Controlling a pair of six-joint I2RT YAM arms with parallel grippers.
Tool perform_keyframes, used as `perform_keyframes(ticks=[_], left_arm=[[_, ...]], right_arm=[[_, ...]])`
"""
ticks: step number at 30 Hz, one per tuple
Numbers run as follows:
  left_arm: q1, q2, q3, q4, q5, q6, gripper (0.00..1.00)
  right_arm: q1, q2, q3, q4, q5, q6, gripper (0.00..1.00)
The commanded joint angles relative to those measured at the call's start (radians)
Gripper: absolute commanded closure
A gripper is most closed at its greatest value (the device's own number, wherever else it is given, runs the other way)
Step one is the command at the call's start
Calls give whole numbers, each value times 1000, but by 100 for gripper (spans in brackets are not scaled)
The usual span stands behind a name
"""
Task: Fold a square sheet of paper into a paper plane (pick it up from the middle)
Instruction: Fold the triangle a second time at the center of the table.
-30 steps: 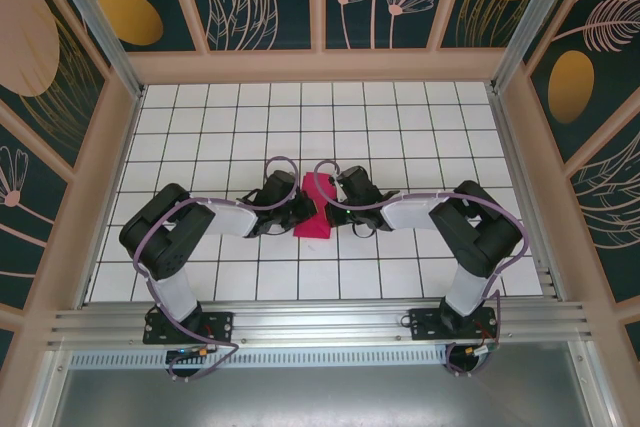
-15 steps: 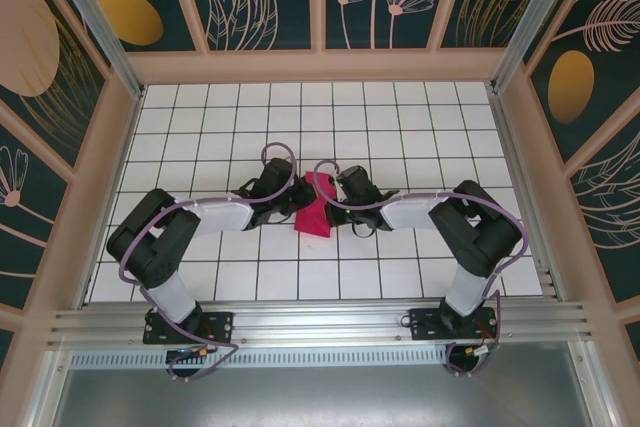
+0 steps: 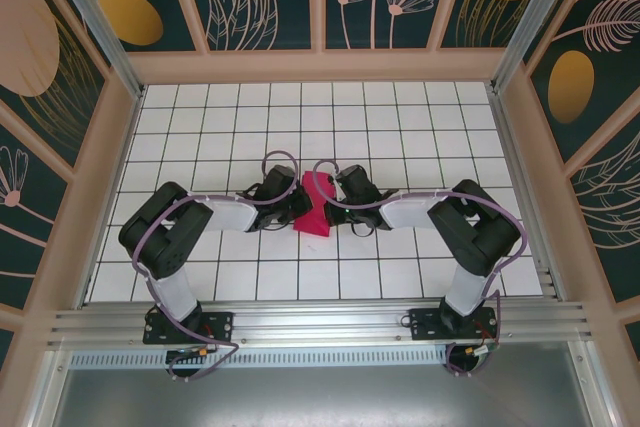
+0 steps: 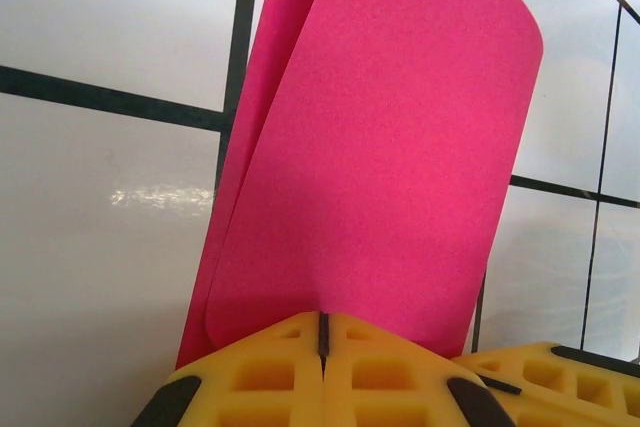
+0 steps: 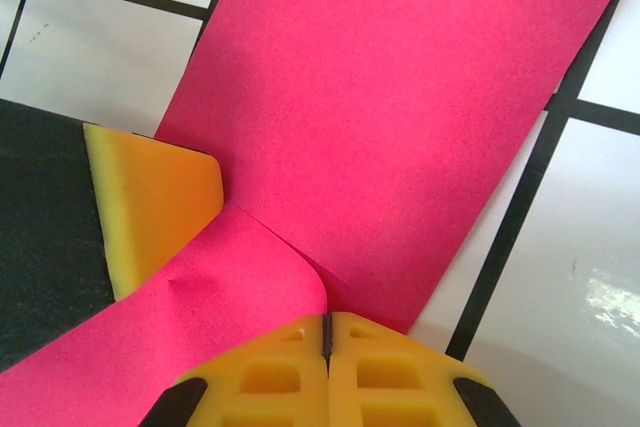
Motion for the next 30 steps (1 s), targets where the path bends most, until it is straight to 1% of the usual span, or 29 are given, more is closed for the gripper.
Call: perform_keyframes(ticks=[1,5,7,12,14,17,20,21,22,25,30], left_arm=[[4,1,-27,-60,-56,12,95],[5,-20,-9,-48,-23,25,94],[4,-47,-1,-49,-26,25,92],[4,-128,-6,-58,-75,27,88],[4,-132,-14,-33,-55,29,88],[5,-110,-17,13,-4,26,89],[4,-76,-6,-1,13,18,90],[4,-75,1,-27,5,13,90],[4,-41,8,-46,-5,13,91],[4,-14,-5,-52,-37,1,92],[4,32,6,-112,-78,-15,96]], right_arm=[[7,43,7,-47,20,5,100],[10,43,14,-51,24,2,100],[11,42,13,-51,24,1,100],[12,49,16,-53,27,-1,100],[13,50,18,-55,27,-1,100],[15,54,23,-57,27,-2,100],[16,56,27,-59,29,-3,100],[17,56,27,-59,30,-4,100],[17,56,27,-60,30,-4,100],[17,54,27,-61,32,-4,100],[20,54,28,-64,32,-4,100]])
